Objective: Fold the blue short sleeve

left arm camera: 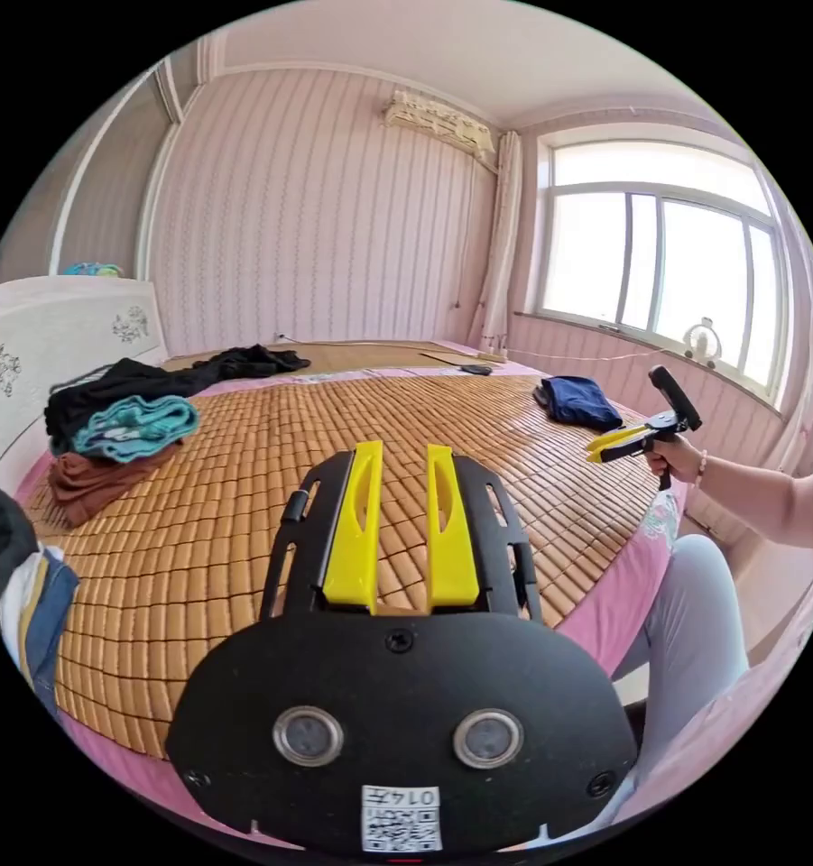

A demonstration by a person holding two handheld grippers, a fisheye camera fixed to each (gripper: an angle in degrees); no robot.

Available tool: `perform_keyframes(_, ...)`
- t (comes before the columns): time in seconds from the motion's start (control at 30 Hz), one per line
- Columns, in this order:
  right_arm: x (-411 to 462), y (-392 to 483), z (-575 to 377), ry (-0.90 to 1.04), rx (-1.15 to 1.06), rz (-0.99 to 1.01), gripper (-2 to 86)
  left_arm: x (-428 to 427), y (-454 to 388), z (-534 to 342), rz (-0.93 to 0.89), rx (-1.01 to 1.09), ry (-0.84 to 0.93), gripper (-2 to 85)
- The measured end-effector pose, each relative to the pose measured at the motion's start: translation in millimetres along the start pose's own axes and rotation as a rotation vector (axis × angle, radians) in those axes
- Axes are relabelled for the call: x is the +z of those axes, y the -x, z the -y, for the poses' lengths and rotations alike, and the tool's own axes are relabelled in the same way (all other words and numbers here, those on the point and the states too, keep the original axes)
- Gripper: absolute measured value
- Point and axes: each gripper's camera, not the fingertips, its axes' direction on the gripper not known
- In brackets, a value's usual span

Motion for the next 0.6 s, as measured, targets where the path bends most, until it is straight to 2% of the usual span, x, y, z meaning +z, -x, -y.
perform_keyframes(0.07,-21.0,-27.8,-21.4,-0.010,0.074,-0.101,13.3,57.3,-55.6,22.8,-0.112,0.032,0.069,8.5)
perform_keyframes(0.23,-47.2,-90.6,-42.1,-0.033,0.165,-0.301,13.5,168.5,-169.8,63.4,-0.227,0.135,0.148,8.7)
perform_keyframes(0.4,-38.6,-138.8,-14.9,-0.065,0.171,-0.339,13.3,285.8,-273.6,108.8,-0.272,0.281,0.199,9.1)
perform_keyframes(0.6,-15.5,-178.4,31.7,-0.111,0.158,-0.282,12.9,436.4,-388.8,154.9,-0.275,0.528,0.273,9.8)
